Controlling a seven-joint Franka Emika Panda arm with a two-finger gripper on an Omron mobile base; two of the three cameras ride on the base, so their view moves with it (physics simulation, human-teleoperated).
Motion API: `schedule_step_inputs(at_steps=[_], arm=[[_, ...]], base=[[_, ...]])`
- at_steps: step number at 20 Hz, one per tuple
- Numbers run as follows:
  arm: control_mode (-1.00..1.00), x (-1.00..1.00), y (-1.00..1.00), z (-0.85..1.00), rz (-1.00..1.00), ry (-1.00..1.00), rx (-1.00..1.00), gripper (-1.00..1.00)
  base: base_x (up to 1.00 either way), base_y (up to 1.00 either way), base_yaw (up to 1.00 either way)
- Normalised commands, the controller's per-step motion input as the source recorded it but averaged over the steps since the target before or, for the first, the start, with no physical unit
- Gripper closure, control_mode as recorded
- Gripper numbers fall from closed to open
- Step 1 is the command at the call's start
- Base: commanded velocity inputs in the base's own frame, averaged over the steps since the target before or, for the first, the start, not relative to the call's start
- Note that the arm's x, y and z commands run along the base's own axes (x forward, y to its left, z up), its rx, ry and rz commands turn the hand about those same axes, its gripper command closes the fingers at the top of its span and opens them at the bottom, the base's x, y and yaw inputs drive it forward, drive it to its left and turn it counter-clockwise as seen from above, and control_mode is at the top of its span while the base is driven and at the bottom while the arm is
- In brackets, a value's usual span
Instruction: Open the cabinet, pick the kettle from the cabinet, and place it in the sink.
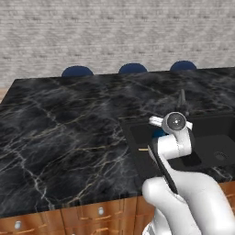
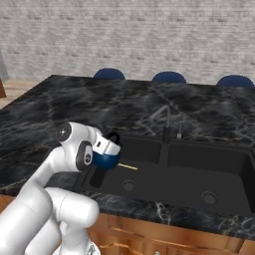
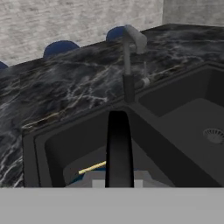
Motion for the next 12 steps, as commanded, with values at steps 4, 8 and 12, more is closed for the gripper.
schedule_step_inputs(at_steps=[4,8,12], arm=[[-1.0,0.12,-0.24,-0.28,0.0,0.07,0.0,1.0],[-1.0,0.11,-0.31,-0.26,0.0,0.0,0.0,1.0],[-1.0,0.02,-0.29,-0.22,0.06,0.0,0.0,1.0]], base=[[0.0,0.0,0.0],[0.0,0.0,0.0],[0.0,0.0,0.0]])
